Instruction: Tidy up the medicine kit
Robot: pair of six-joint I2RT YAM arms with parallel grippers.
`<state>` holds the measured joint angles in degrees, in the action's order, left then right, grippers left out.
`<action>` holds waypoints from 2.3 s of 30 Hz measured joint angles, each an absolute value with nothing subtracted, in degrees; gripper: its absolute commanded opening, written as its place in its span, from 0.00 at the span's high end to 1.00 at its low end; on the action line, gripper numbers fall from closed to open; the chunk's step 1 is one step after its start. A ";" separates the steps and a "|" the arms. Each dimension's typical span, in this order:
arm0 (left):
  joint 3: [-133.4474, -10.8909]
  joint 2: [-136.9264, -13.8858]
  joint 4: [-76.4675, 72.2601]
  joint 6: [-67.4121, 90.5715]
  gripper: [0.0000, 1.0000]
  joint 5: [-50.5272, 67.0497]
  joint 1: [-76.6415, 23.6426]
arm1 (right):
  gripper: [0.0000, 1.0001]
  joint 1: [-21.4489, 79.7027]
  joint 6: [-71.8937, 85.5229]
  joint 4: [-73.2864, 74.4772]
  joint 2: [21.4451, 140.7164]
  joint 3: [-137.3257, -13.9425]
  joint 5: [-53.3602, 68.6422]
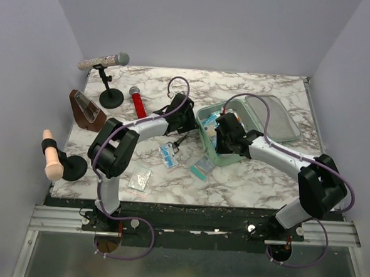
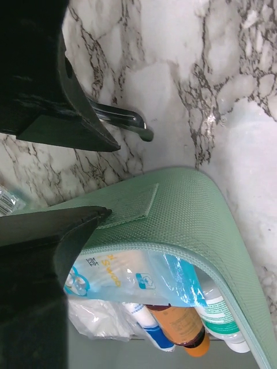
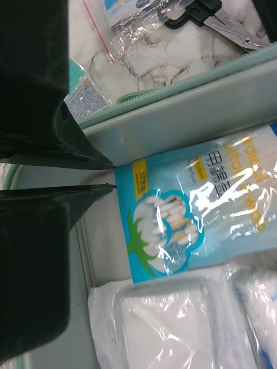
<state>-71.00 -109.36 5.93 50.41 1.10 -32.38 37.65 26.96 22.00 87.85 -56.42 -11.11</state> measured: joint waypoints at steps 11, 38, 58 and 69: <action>-78.78 -114.10 8.47 48.40 0.47 3.05 -30.68 | 0.79 38.35 27.90 22.17 94.78 -64.05 -7.53; -67.16 -97.21 9.30 47.18 0.47 1.85 -24.10 | 0.76 32.64 26.48 22.35 101.56 -77.62 -10.44; -59.44 -93.21 9.30 48.05 0.47 1.96 -24.88 | 0.83 30.52 26.55 23.79 117.62 -86.32 -7.44; -59.44 -93.21 9.32 48.12 0.47 1.96 -25.63 | 0.69 30.00 28.03 24.64 118.28 -87.46 -4.62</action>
<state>-59.44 -93.21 9.32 48.12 1.96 -25.63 30.00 28.03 24.64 118.28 -87.46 -4.62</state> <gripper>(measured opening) 0.534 0.260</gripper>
